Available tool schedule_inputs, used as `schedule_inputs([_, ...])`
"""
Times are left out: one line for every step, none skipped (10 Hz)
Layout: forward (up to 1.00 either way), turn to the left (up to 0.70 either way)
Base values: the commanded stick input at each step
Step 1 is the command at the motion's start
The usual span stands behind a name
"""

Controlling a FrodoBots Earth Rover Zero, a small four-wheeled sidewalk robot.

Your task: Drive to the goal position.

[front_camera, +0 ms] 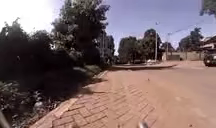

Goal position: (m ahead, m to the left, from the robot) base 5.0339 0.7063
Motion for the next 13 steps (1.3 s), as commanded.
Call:
schedule_inputs([1.0, 0.0])
schedule_inputs([1.0, 0.0])
schedule_inputs([1.0, 0.0])
schedule_inputs([1.0, 0.0])
schedule_inputs([1.0, -0.03])
schedule_inputs([1.0, -0.06])
schedule_inputs([1.0, -0.03])
schedule_inputs([1.0, 0.03])
schedule_inputs([1.0, 0.07])
schedule_inputs([1.0, 0.17])
schedule_inputs([1.0, 0.29])
schedule_inputs([1.0, 0.33])
schedule_inputs([1.0, 0.0])
